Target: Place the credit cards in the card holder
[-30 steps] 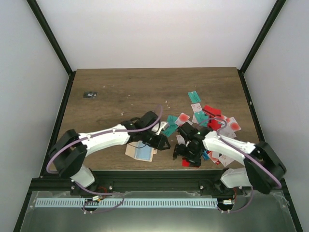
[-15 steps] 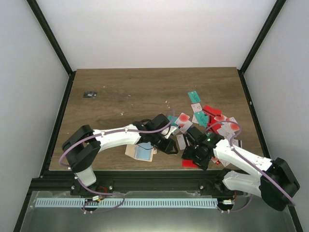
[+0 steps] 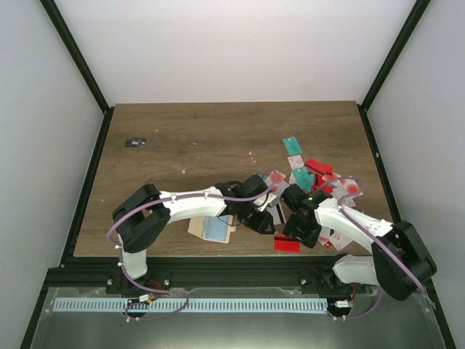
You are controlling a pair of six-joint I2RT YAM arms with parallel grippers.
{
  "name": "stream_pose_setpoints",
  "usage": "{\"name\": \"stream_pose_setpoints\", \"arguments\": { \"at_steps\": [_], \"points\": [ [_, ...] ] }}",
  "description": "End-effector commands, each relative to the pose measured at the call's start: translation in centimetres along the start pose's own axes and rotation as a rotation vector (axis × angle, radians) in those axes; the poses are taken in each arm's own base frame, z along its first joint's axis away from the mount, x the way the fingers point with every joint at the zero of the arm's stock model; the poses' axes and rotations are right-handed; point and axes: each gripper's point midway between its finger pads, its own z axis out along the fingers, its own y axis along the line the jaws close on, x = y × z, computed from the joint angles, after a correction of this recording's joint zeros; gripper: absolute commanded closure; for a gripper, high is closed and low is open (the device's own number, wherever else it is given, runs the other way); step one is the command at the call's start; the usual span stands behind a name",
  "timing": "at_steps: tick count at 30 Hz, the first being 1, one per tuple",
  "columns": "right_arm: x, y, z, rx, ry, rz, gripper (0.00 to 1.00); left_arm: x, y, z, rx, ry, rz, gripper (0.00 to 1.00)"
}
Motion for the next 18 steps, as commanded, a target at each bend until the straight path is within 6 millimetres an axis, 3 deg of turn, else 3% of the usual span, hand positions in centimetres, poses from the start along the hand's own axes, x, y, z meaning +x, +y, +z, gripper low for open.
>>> {"name": "stream_pose_setpoints", "arguments": {
  "at_steps": [1,18],
  "points": [
    [0.1,1.6,0.9,-0.056,0.031,-0.057,0.43,0.2,0.3,-0.7,-0.034,-0.015,0.021,0.62],
    [4.9,7.2,2.0,-0.25,0.258,-0.114,0.43,2.6,2.8,-2.6,-0.104,-0.051,-0.023,0.62]
  ]
}}
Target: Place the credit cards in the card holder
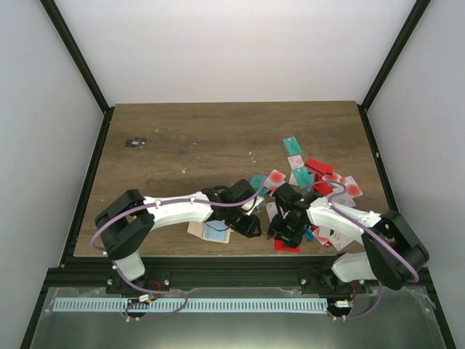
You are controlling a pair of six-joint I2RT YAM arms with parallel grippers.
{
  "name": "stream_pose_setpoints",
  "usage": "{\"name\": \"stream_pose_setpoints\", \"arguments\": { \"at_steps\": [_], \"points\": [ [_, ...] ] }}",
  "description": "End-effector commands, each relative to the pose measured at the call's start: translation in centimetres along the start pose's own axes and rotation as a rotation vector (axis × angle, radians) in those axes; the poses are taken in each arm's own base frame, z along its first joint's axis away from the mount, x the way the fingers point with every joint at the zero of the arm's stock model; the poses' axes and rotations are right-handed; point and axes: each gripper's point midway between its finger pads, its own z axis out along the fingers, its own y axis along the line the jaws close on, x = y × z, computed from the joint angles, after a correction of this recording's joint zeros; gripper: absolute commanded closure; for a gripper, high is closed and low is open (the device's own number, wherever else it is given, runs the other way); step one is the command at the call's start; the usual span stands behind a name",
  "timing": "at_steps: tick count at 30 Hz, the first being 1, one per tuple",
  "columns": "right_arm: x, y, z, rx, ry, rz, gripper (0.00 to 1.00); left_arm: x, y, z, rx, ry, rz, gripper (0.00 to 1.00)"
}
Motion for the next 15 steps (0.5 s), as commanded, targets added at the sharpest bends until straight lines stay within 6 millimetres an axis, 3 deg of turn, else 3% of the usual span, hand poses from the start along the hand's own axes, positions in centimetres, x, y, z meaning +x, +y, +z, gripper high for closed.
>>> {"name": "stream_pose_setpoints", "arguments": {
  "at_steps": [1,5,7,15],
  "points": [
    [1.1,2.2,1.4,-0.068,0.071,-0.012,0.44,-0.1,0.2,-0.7,-0.006,-0.027,-0.003,0.62],
    [0.4,3.7,0.4,-0.066,0.037,-0.047,0.44,-0.2,0.2,-0.9,-0.018,-0.032,-0.002,0.62],
    [-0.4,3.1,-0.8,-0.003,-0.017,-0.054,0.43,-0.3,0.1,-1.1,-0.016,-0.036,-0.002,0.62],
    [-3.7,-2.4,-3.2,0.143,-0.161,0.048,0.39,-0.1,-0.2,-1.5,-0.003,-0.042,-0.004,0.62]
  ]
}}
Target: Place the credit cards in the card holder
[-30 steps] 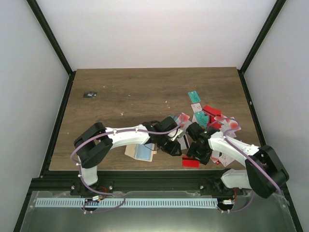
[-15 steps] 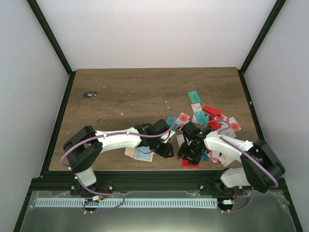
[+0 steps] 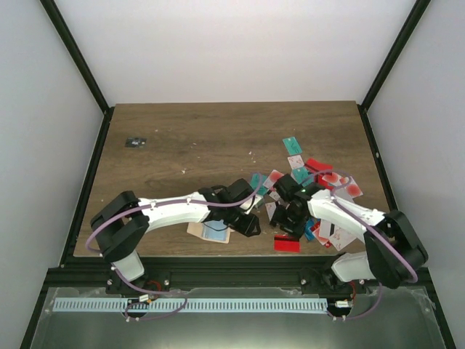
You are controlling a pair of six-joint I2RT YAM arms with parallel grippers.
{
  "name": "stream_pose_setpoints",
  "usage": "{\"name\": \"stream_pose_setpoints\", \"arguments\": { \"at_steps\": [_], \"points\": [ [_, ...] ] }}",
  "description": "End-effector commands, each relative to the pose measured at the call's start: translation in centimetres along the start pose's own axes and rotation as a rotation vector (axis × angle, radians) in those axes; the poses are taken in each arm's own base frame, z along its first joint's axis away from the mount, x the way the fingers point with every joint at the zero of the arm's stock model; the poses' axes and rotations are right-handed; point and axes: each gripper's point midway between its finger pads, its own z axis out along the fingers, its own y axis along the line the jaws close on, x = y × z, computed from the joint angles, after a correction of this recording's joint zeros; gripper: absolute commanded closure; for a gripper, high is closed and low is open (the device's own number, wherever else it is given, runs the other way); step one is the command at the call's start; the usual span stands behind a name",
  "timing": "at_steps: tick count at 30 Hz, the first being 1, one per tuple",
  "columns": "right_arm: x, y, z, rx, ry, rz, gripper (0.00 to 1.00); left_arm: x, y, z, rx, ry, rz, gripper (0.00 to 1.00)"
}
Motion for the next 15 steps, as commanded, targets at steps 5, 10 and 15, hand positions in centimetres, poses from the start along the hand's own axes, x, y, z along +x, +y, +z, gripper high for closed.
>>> {"name": "stream_pose_setpoints", "arguments": {
  "at_steps": [5,10,15],
  "points": [
    [-3.2,-7.0,-1.8,0.197,-0.172,0.176,0.36,0.2,-0.4,-0.9,0.017,-0.016,-0.003,0.62],
    [-3.4,-8.4,-1.0,0.237,-0.195,0.234,0.36,0.4,-0.5,-1.1,0.025,-0.018,-0.01,0.62],
    [-2.3,-8.4,1.4,0.194,-0.126,0.231,0.37,0.3,-0.6,-1.5,0.021,-0.032,-0.016,0.62]
  ]
}}
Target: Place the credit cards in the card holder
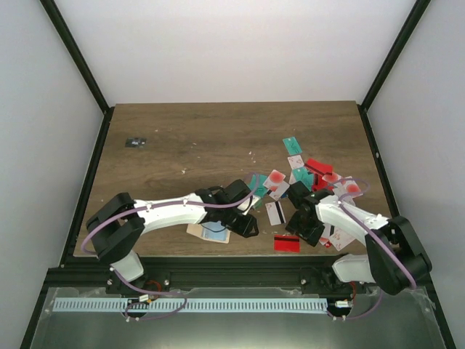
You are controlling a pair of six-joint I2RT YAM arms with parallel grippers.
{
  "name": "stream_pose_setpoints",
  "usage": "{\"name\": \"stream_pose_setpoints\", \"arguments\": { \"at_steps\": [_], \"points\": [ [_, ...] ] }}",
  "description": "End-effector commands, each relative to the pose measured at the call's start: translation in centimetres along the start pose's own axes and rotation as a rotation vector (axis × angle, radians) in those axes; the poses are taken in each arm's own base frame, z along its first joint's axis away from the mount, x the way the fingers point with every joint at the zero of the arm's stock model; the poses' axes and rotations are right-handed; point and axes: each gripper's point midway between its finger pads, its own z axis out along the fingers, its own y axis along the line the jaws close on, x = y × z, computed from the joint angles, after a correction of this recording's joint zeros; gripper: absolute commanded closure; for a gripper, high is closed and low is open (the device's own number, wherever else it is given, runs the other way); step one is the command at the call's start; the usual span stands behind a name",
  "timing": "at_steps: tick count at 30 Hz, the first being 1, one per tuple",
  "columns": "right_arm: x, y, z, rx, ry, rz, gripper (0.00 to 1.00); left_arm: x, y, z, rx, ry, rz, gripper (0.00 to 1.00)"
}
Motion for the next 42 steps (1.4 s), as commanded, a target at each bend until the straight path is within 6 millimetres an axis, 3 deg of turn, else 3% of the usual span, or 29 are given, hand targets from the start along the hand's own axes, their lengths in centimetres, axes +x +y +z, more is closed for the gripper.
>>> {"name": "stream_pose_setpoints", "arguments": {
  "at_steps": [1,8,14,18,29,42],
  "points": [
    [0.6,0.1,1.6,-0.025,0.035,0.025,0.37,-0.3,-0.6,-1.1,0.018,-0.035,-0.004,0.62],
    [3.0,1.4,2.3,-0.099,0.128,-0.018,0.41,-0.3,-0.5,-1.4,0.016,-0.055,-0.017,0.62],
    [7.2,2.0,3.0,-0.088,0.257,-0.049,0.41,-0.1,-0.1,-0.9,0.016,-0.054,-0.03,0.62],
    [8.6,2.8,3.2,-0.11,0.301,-0.058,0.42,0.1,0.1,-0.7,0.015,-0.052,-0.038,0.62],
    [9.8,5.7,1.6,-0.169,0.317,-0.128,0.42,-0.1,0.7,0.8,-0.007,-0.02,-0.053,0.63],
    [7.4,1.7,-1.5,-0.108,0.136,-0.095,0.4,-3.7,1.2,3.3,-0.166,0.028,-0.121,0.65]
  ]
}}
